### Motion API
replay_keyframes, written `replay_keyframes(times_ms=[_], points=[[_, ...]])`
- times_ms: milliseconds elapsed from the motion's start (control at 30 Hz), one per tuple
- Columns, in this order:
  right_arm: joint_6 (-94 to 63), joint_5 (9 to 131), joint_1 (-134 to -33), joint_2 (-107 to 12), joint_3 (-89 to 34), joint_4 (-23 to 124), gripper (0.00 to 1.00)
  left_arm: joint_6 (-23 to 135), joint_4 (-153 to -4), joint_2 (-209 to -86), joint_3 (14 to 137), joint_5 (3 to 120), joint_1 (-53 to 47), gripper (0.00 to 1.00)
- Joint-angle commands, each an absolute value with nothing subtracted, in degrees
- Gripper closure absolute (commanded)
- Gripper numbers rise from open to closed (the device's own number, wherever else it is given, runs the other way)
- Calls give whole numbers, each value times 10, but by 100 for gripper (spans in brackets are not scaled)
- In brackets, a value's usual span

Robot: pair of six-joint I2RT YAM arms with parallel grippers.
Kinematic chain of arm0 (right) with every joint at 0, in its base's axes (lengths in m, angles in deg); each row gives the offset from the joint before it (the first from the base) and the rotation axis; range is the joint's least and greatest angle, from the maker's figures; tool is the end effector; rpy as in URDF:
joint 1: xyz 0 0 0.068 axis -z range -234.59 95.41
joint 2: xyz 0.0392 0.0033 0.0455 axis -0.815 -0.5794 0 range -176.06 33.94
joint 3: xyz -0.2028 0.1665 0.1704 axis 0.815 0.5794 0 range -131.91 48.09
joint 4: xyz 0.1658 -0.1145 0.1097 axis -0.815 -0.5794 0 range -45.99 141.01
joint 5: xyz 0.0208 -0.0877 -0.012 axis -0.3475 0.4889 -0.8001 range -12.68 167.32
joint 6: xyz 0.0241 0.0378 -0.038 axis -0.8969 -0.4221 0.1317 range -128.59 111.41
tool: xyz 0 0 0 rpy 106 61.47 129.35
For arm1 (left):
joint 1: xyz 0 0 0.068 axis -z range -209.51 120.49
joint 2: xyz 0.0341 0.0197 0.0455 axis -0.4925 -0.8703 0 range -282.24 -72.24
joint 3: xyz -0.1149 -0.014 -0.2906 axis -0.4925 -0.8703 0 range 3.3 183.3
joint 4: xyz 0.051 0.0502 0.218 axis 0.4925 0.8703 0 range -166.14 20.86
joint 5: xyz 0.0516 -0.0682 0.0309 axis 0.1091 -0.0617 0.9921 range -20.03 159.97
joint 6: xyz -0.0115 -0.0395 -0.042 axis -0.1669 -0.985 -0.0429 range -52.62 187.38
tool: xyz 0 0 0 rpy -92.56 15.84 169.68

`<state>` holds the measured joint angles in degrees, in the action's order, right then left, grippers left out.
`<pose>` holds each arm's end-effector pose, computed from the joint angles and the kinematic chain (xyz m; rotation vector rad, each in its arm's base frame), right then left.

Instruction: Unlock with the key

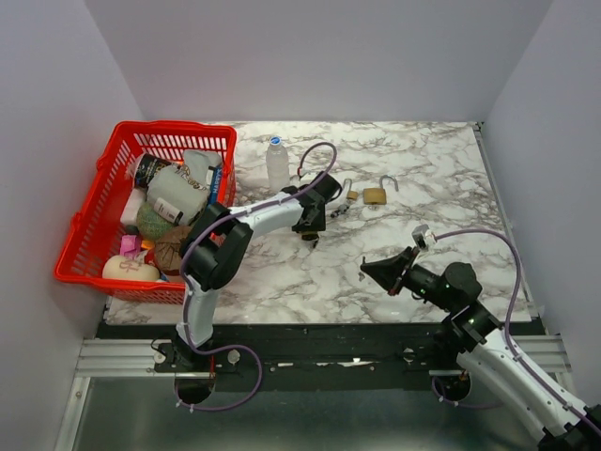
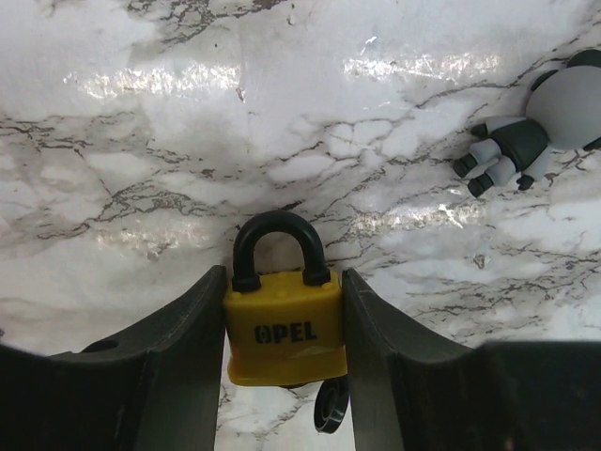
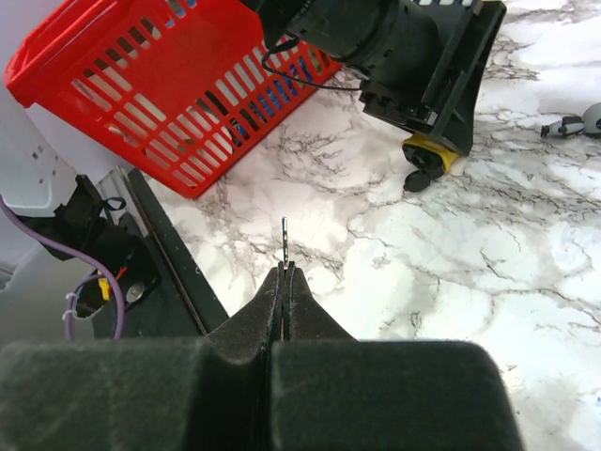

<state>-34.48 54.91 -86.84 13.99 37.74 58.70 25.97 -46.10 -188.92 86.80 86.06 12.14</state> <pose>0.0454 0.0479 0.2380 -0.4158 1.6640 1.0834 0.3201 -0.2688 0.2185 -0.0823 2.6068 -0.1354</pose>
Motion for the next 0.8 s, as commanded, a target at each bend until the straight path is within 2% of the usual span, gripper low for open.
replay_keyframes(times_ms=[0, 167, 367, 767], points=[[-362, 537, -875, 122, 395, 635, 99, 242, -491, -1822, 861, 854, 136, 100], [-385, 539, -894, 84, 412, 698, 99, 226, -518, -1752, 848, 837, 148, 100], [-395, 536, -929, -16, 417, 807, 99, 206, -550, -1681, 828, 796, 163, 100], [-415, 515, -933, -170, 403, 993, 99, 159, -597, -1572, 741, 743, 194, 100]])
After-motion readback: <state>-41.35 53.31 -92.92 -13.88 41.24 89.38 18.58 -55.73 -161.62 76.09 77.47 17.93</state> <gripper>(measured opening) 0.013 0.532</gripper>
